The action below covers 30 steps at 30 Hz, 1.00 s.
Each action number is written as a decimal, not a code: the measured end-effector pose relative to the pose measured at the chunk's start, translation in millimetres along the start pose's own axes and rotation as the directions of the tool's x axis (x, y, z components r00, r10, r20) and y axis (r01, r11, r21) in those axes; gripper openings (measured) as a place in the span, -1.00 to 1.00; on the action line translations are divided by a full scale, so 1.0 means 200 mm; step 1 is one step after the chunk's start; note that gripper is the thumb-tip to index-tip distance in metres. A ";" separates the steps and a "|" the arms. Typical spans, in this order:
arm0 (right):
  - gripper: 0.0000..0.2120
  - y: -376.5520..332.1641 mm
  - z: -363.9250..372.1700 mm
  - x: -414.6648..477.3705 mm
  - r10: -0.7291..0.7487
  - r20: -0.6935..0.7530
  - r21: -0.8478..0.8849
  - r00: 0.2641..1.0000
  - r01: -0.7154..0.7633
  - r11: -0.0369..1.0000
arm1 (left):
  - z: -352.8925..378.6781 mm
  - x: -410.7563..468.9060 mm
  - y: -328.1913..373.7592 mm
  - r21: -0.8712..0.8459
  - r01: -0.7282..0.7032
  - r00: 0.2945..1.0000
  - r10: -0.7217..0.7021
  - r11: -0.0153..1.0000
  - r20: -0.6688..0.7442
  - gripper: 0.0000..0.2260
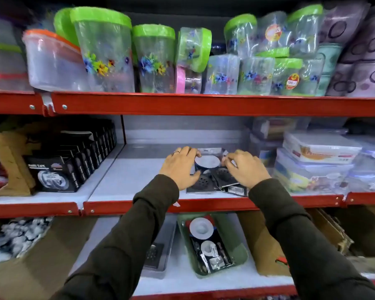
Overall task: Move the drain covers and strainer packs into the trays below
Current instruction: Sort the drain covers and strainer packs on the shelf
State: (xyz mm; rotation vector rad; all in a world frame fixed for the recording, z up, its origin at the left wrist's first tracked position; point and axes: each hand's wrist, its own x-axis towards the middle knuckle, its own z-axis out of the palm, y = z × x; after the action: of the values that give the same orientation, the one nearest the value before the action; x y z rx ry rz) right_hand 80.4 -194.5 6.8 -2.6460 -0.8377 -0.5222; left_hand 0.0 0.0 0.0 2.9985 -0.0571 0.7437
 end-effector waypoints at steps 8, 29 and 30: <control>-0.38 0.27 0.33 0.32 0.015 0.526 -0.016 0.851 -0.008 1.000 | 0.36 0.28 -0.05 -0.063 0.152 0.838 -0.095 0.986 0.538 -0.20; -0.35 0.12 0.26 0.58 -0.204 0.553 0.197 0.808 0.111 0.974 | 0.21 0.25 -0.64 0.113 0.324 0.619 -0.301 0.939 0.725 -0.30; -0.31 0.07 0.26 0.59 -0.212 0.538 0.207 0.816 0.115 0.971 | 0.21 0.24 -0.69 0.127 0.323 0.606 -0.308 0.938 0.734 -0.30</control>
State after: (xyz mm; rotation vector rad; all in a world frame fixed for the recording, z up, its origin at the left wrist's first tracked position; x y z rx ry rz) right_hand 190.7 -127.5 8.7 -2.6009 -1.2200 0.3104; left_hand 68.2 134.7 -21.3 2.9254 0.4264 -0.5564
